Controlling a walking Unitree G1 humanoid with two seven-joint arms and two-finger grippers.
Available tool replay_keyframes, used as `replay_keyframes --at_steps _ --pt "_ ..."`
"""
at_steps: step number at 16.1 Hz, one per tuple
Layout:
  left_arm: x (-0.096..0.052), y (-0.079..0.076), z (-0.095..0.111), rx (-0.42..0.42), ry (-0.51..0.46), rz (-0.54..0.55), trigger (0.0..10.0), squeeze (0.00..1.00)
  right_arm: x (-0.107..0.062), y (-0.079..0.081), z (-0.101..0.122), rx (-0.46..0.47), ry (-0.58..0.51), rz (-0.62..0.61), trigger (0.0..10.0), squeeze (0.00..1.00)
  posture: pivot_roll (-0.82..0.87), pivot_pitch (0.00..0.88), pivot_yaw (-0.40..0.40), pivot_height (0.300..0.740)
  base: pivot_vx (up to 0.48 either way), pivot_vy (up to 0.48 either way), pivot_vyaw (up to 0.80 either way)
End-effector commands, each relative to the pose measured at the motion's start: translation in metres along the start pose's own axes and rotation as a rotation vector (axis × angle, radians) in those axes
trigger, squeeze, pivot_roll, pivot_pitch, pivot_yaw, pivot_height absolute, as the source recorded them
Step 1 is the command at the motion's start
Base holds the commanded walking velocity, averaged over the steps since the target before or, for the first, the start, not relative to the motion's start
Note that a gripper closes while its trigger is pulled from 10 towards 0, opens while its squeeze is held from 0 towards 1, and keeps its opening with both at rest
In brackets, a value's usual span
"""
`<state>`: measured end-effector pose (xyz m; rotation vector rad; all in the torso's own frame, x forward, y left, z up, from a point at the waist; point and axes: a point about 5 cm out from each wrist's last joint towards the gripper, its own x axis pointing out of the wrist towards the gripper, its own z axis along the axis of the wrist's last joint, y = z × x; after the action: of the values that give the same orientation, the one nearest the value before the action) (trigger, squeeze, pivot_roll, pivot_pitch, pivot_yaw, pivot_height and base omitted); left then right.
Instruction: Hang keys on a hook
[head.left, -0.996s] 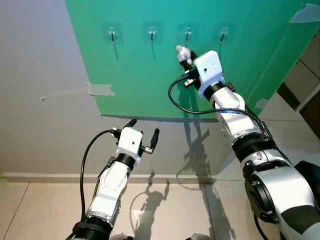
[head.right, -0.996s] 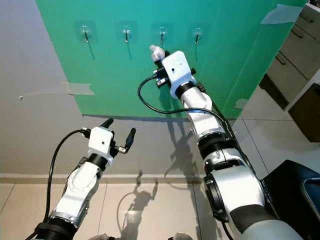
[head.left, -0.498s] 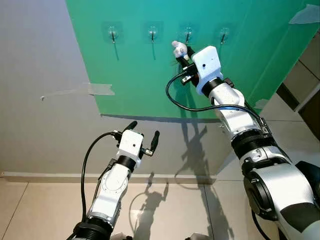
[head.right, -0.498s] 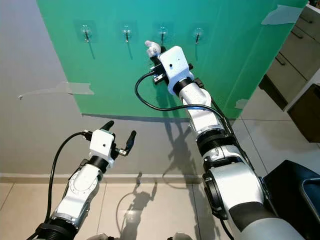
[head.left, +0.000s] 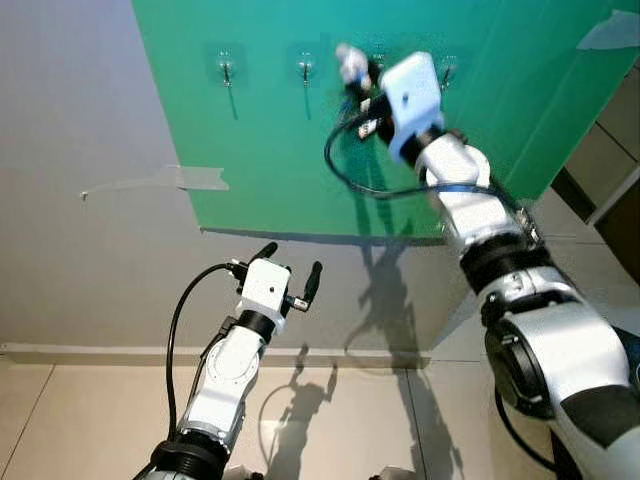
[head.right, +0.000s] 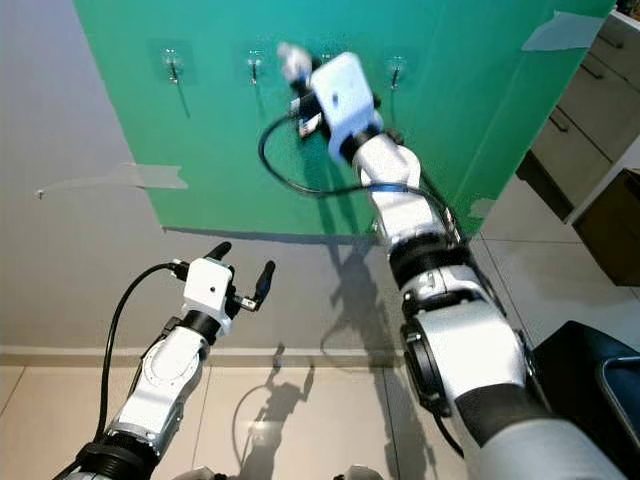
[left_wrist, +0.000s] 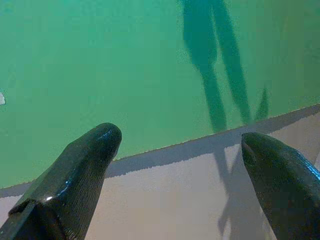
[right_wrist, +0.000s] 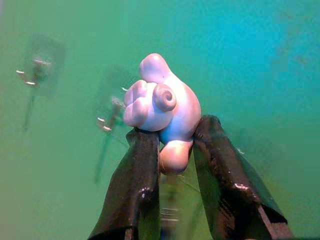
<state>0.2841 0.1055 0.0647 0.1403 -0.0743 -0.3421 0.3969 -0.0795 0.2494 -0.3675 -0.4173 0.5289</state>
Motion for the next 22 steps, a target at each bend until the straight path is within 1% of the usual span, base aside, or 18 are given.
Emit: replay_keyframes --at_steps 1,2,3,4,5,6,7,8,9,10,11,12,13,15,18,22 --pt "0.002 -0.004 0.0 0.009 -0.004 -0.012 10.0 0.0 -0.006 0.022 -0.008 -0.044 0.002 0.118 0.0 0.0 -0.09 0.0 -0.047 0.723 0.0 0.0 0.0" --pt "0.002 -0.003 0.001 0.009 -0.006 -0.013 10.0 0.0 -0.005 -0.005 -0.01 -0.004 0.049 -0.035 0.0 0.0 -0.09 0.0 -0.051 0.723 0.0 0.0 0.0" --pt "0.003 -0.002 0.001 0.007 -0.006 -0.008 10.0 0.0 -0.005 -0.026 -0.009 0.02 0.078 -0.142 0.0 0.0 -0.09 0.0 -0.051 0.723 0.0 0.0 0.0" --pt "0.003 -0.002 0.001 0.006 -0.006 -0.006 10.0 0.0 -0.004 -0.025 -0.006 0.0 0.07 -0.121 0.0 0.0 -0.09 0.0 -0.041 0.723 0.0 0.0 0.0" --pt "0.002 -0.003 0.0 0.004 -0.004 -0.004 10.0 0.0 0.0 -0.017 0.0 -0.044 0.027 -0.059 0.0 0.0 -0.09 0.0 -0.041 0.723 0.0 0.0 0.0" --pt "0.002 -0.003 0.0 0.004 -0.002 -0.005 10.0 0.0 0.003 -0.024 0.008 -0.054 0.002 -0.099 0.0 0.0 -0.09 0.0 -0.046 0.723 0.0 0.0 0.0" --pt "0.002 -0.003 -0.001 0.006 0.001 -0.003 10.0 0.0 0.001 -0.04 0.007 -0.026 0.039 -0.187 0.0 0.0 -0.09 0.0 -0.047 0.723 0.0 0.0 0.0" --pt "0.002 -0.002 -0.001 0.006 0.002 -0.001 10.0 0.0 0.002 -0.035 0.003 -0.026 0.06 -0.162 0.0 0.0 -0.09 0.0 -0.045 0.723 0.0 0.0 0.0" --pt "0.003 -0.002 -0.001 0.005 0.001 -0.001 10.0 0.0 0.003 -0.001 0.001 -0.07 0.015 0.01 0.0 0.0 -0.09 0.0 -0.045 0.723 0.0 0.0 0.0" --pt "0.003 -0.002 -0.001 0.007 0.001 -0.001 10.0 0.0 0.001 0.015 0.0 -0.125 -0.025 0.08 0.0 0.0 -0.08 0.0 -0.05 0.723 0.0 0.0 0.0" --pt "0.003 -0.001 -0.001 0.008 0.001 0.001 10.0 0.0 0.001 -0.019 0.002 -0.097 0.025 -0.082 0.0 0.0 -0.08 0.0 -0.056 0.723 0.0 0.0 0.0" --pt "0.003 -0.001 -0.001 0.008 0.003 0.004 10.0 0.0 -0.001 -0.044 0.003 -0.053 0.066 -0.21 0.0 0.0 -0.08 0.0 -0.056 0.723 0.0 0.0 0.0" --pt "0.002 -0.001 -0.002 0.007 0.003 0.006 10.0 0.0 0.0 -0.052 0.007 -0.061 0.068 -0.242 0.0 0.0 -0.08 0.0 -0.052 0.723 0.0 0.0 0.0" --pt "0.002 -0.002 -0.002 0.006 0.004 0.006 10.0 0.0 0.003 -0.046 0.009 -0.068 0.05 -0.213 0.0 0.0 -0.08 0.0 -0.053 0.723 0.0 0.0 0.0" --pt "0.001 0.002 -0.003 0.009 0.008 0.015 10.0 0.0 0.006 -0.031 0.007 -0.072 0.039 -0.163 0.0 0.0 -0.07 0.0 -0.052 0.723 0.0 0.0 0.0" --pt "0.001 0.002 -0.003 0.01 0.009 0.017 10.0 0.0 0.009 -0.031 0.012 -0.07 0.027 -0.16 0.0 0.0 -0.07 0.0 -0.054 0.723 0.0 0.0 0.0"
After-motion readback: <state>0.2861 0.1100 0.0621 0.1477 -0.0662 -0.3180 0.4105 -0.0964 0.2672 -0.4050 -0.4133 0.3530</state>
